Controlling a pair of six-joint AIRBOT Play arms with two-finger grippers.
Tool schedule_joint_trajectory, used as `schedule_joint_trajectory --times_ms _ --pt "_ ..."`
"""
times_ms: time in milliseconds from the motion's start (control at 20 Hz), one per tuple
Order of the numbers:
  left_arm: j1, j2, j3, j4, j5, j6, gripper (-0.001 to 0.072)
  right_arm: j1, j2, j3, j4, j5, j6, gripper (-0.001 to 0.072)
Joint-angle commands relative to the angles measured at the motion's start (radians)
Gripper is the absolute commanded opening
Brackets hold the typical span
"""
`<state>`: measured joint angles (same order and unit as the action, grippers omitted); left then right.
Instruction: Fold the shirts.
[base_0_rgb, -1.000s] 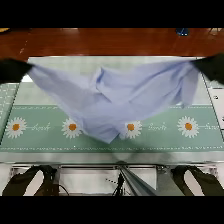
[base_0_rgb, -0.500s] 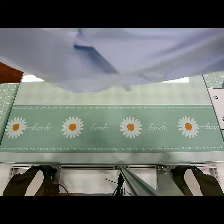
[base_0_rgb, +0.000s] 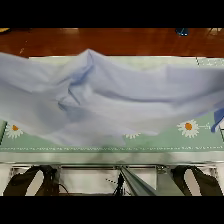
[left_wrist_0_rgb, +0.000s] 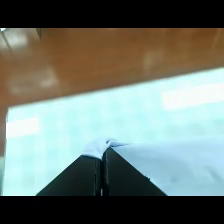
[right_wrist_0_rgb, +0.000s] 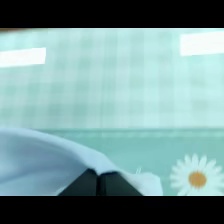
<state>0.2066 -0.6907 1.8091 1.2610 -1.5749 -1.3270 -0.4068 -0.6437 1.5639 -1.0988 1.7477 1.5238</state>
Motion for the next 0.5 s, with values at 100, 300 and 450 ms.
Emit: schedule_joint_trajectory --times_ms 100,300,450 --pt "-0.002 -0.080 -0.233 -0.052 -0.058 0.019 0.0018 -0.001 -0.005 -0.336 0.074 0.039 -0.011 0.0019" --pt "-0.002 -0.216 -0.449 -0.183 0.134 0.090 0.0019 -0.001 -0.150 -0.546 0.202 -0.137 -0.022 0.0019" --pt "-0.032 -0.361 -0.490 -0.215 0.229 0.090 0.0019 -0.001 -0.344 -0.550 0.295 -0.248 -0.026 0.0019"
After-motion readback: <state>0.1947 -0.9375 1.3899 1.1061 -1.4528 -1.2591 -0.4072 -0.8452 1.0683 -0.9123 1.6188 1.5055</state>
